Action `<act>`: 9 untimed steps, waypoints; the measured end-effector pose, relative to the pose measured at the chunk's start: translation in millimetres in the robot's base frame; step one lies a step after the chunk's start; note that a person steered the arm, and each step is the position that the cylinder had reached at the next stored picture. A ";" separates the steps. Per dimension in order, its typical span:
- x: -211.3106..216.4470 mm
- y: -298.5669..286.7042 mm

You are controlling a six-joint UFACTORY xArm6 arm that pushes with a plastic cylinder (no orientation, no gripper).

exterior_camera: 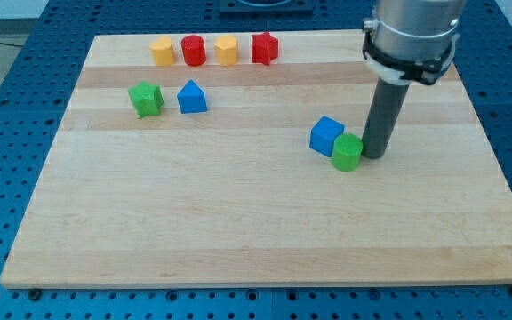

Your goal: Move the green circle diagonally to the bottom right of the blue triangle

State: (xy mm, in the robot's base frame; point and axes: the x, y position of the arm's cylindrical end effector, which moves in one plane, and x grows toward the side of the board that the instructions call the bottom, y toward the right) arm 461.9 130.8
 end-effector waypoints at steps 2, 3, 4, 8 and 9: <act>26.1 -62.7; 37.1 -100.6; 32.6 -125.0; -56.2 -139.3; -24.4 -140.4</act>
